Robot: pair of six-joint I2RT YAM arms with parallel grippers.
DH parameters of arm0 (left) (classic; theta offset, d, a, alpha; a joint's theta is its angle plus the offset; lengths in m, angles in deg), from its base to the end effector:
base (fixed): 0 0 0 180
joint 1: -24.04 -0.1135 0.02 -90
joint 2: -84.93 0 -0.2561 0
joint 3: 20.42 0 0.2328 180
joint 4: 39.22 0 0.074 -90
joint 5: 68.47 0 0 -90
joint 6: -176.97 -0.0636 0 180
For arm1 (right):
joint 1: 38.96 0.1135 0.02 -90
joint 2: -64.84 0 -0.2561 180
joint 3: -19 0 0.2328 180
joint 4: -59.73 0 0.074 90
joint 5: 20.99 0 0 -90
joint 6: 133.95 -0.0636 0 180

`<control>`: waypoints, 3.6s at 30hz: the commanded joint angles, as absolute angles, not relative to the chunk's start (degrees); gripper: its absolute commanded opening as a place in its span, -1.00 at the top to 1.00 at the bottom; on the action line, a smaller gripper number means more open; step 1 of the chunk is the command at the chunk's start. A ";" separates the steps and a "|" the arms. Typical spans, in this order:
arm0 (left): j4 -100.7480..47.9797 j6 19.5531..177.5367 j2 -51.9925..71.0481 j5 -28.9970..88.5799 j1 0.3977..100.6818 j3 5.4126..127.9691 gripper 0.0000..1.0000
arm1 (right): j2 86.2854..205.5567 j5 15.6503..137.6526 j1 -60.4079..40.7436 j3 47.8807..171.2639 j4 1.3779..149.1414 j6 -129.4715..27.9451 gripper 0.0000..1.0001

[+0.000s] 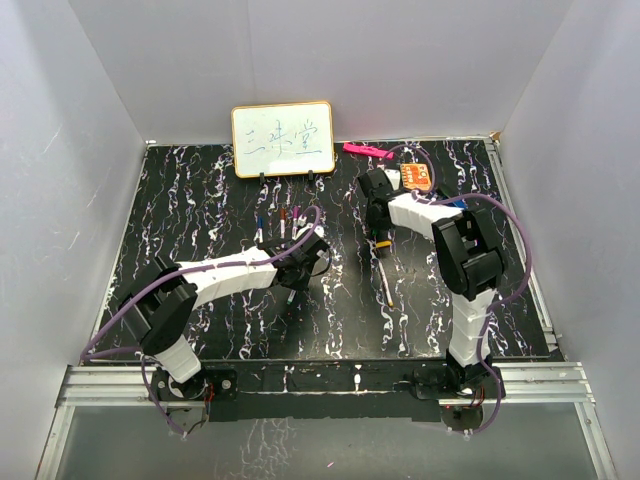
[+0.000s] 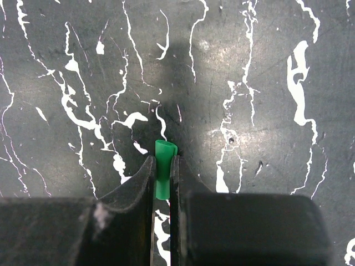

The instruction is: Insert the pens into the pen caps

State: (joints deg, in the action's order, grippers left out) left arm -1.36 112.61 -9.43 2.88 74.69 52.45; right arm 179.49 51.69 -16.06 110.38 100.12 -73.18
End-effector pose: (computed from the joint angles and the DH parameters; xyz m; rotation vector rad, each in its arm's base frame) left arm 0.2215 -0.2381 0.1681 0.4357 2.4889 -0.1013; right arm 0.3763 0.1384 0.1336 0.2359 2.5893 -0.0883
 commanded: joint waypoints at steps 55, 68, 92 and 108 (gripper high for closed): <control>-57.81 118.25 12.34 27.90 73.35 32.09 1.00 | 130.16 68.29 -9.29 71.41 44.36 -74.25 1.00; -61.50 121.47 12.02 27.95 73.26 30.93 1.00 | 129.52 67.67 -6.66 68.58 37.43 -75.01 1.00; -61.20 121.35 11.08 27.27 72.55 31.36 1.00 | 129.51 68.43 -4.96 69.62 38.79 -75.93 1.00; -61.23 121.42 12.16 25.44 72.01 30.37 1.00 | 129.10 68.68 -3.63 69.57 39.86 -76.30 1.00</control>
State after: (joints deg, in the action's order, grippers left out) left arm -59.83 121.88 10.46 26.59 72.51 30.75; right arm 130.18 68.63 -4.06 68.29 41.58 -76.44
